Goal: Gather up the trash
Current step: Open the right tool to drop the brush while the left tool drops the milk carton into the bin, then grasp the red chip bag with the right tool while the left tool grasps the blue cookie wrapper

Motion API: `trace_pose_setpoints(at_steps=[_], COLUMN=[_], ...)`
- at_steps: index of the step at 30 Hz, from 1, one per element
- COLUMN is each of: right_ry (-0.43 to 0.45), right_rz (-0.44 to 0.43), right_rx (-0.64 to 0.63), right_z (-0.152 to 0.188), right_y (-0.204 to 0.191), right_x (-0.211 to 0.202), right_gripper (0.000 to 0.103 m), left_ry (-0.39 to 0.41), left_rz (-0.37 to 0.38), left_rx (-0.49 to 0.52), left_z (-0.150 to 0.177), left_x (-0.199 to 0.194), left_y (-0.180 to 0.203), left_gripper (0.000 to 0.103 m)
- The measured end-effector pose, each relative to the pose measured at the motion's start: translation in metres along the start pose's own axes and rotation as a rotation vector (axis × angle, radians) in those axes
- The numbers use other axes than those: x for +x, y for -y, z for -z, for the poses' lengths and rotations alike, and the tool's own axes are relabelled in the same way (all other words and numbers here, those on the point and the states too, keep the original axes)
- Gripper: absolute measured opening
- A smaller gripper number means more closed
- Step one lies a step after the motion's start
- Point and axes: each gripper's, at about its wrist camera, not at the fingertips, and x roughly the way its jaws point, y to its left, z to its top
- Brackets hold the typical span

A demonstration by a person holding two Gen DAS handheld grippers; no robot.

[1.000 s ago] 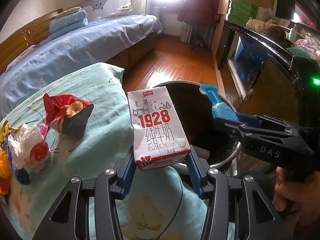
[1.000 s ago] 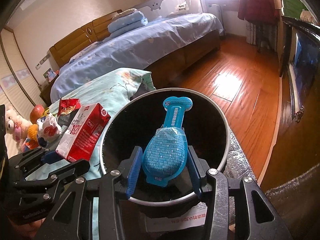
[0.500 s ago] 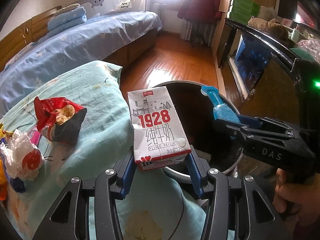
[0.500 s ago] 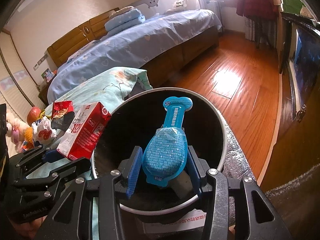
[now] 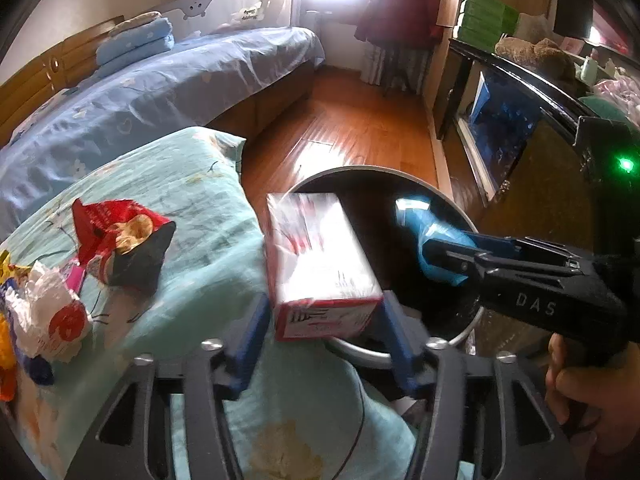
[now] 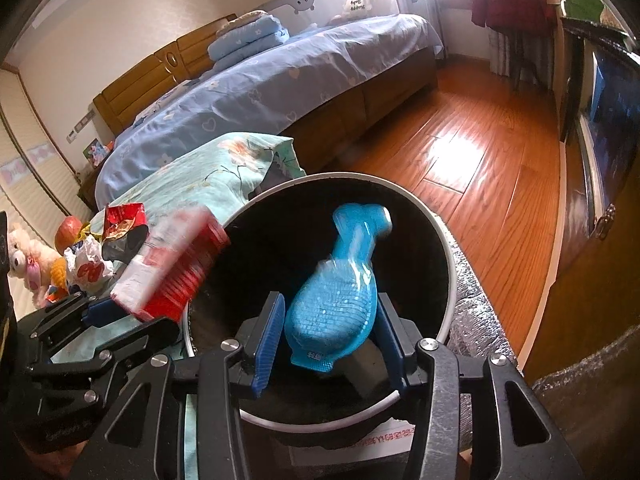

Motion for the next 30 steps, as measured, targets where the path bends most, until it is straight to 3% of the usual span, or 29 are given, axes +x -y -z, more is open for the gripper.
trace_pose_setpoints(at_steps=[8,30], right_ry=[0.041,0.017], right_rz=[-0.016,-0.147], right_rx=[0.015,-0.141], right_z=[0.004,0.027], right_y=[-0.005,-0.111], right_x=[-0.012,-0.003], right_gripper=[0.070,0.081], left_ry=[0.017,0.052], left_rz=[-0.018,-0.162], left_rx=[-0.053,-0.324], left_z=[0.024,0.112], left_x=[-0.023,-0.112], left_y=[-0.016,-0.092], left_gripper=[0.065,0.067])
